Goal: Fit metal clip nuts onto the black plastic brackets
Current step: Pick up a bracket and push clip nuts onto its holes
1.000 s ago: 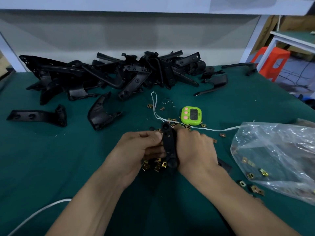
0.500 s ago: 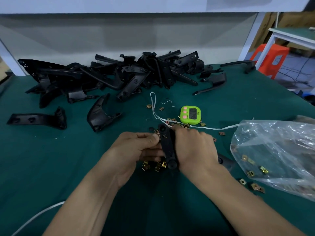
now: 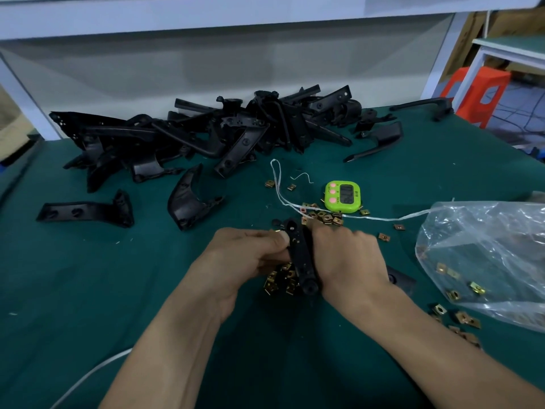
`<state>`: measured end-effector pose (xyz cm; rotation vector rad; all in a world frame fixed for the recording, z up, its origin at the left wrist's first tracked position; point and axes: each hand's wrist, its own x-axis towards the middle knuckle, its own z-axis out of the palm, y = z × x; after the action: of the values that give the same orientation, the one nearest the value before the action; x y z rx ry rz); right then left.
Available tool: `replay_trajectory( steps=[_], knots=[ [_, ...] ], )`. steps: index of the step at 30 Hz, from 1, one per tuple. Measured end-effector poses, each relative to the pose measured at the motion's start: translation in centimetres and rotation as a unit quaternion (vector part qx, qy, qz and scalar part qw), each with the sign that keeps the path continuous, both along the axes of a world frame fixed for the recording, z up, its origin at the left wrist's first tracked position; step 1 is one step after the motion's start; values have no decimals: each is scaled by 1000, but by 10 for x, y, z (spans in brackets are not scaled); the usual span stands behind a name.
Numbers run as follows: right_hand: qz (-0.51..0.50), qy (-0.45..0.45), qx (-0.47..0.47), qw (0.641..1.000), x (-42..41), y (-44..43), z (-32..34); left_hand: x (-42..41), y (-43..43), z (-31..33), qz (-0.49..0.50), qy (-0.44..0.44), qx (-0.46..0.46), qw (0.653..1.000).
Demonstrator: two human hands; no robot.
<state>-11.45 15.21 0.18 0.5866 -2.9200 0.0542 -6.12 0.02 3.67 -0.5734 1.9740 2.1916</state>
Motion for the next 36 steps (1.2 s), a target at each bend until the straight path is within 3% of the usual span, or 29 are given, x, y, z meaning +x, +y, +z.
replay_trajectory(
  steps=[7, 14, 17, 26, 31, 36],
  knots=[
    [11, -18, -21, 1000, 0, 3, 0, -2, 1, -7, -8, 24, 19, 999],
    [23, -26, -18, 999, -3, 7, 5, -7, 15, -15, 115, 57, -86, 988],
    [10, -16, -12, 1000, -2, 6, 6, -6, 22, -14, 138, 69, -54, 987],
    [1, -9, 8, 1000, 2, 3, 1, -3, 14, -14, 12, 24, 0, 1000],
    [28, -6, -68, 997, 0, 10, 11, -5, 1, -7, -66, 42, 123, 989],
    [62, -20, -110, 992, 5, 13, 13, -4, 10, -17, -90, 89, 150, 981]
  ],
)
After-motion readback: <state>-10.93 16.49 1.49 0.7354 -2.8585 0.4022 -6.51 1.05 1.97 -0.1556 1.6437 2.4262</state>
